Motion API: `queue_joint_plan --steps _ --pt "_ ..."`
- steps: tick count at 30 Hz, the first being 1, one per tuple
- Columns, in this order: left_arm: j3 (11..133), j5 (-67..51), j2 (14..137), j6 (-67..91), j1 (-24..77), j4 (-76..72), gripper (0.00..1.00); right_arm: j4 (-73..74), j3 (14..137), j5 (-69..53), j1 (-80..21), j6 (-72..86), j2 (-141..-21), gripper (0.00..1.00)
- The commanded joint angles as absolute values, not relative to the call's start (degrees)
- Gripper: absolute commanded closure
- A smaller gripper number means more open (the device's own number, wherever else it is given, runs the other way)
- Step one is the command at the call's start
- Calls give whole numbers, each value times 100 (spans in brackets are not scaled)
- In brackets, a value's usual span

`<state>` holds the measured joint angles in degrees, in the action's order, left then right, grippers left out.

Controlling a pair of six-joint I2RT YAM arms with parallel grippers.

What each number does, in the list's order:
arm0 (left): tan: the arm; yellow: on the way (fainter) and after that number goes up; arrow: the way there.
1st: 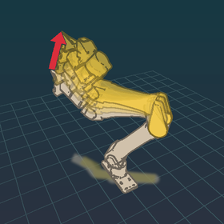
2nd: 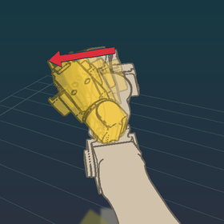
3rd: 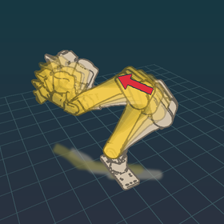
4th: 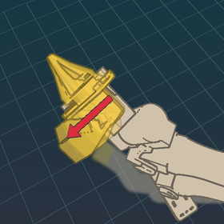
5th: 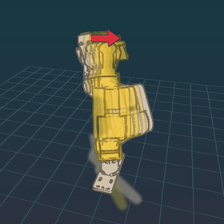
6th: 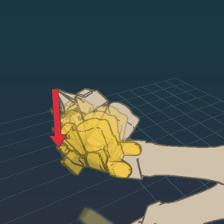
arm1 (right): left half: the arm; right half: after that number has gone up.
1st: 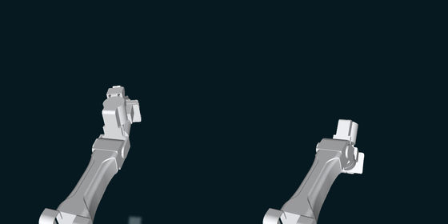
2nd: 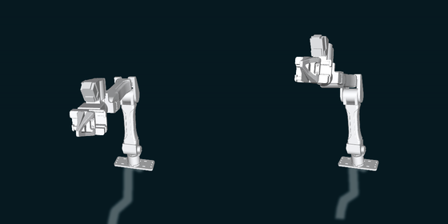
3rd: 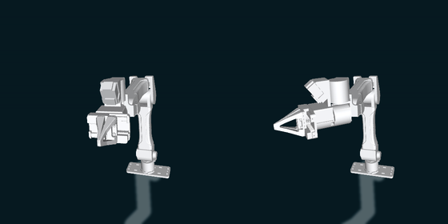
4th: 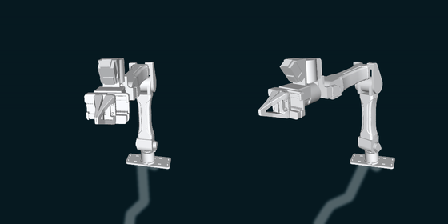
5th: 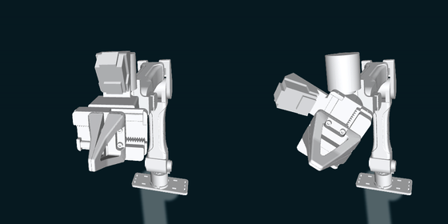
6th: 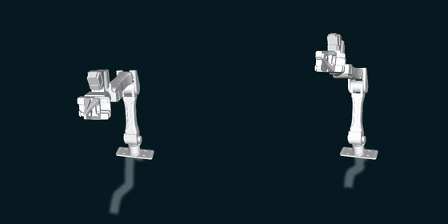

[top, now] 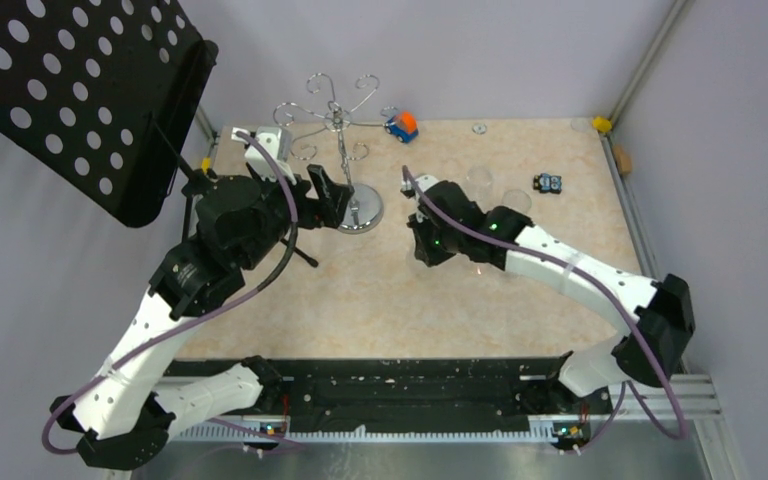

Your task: Take the wine glass off the wine glass rack

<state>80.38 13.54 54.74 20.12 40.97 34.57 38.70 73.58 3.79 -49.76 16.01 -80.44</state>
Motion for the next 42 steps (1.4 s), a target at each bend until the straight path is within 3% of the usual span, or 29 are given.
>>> queue_joint_plan --steps 1,16,23,28,35,42 --pt "7931 1503 5303 1852 4093 3227 16 3922 7911 1376 -5105 1448 -8463 100" --pt "7777 1128 5119 1738 4102 3046 15 3963 8231 2027 -5108 1211 -9603 100" --pt "7817 1672 5071 1922 4096 3237 13 4096 8230 2056 -5113 1358 -9796 98" --pt "7920 2078 5020 2029 4100 3382 12 4298 8349 2210 -5099 1400 -9922 87" --pt "7987 2290 4970 2018 4096 3531 9 4317 8487 2335 -5101 1458 -9925 63" --pt "7972 2619 4823 2038 4098 3660 4 3971 8542 2289 -5098 1417 -9024 57"
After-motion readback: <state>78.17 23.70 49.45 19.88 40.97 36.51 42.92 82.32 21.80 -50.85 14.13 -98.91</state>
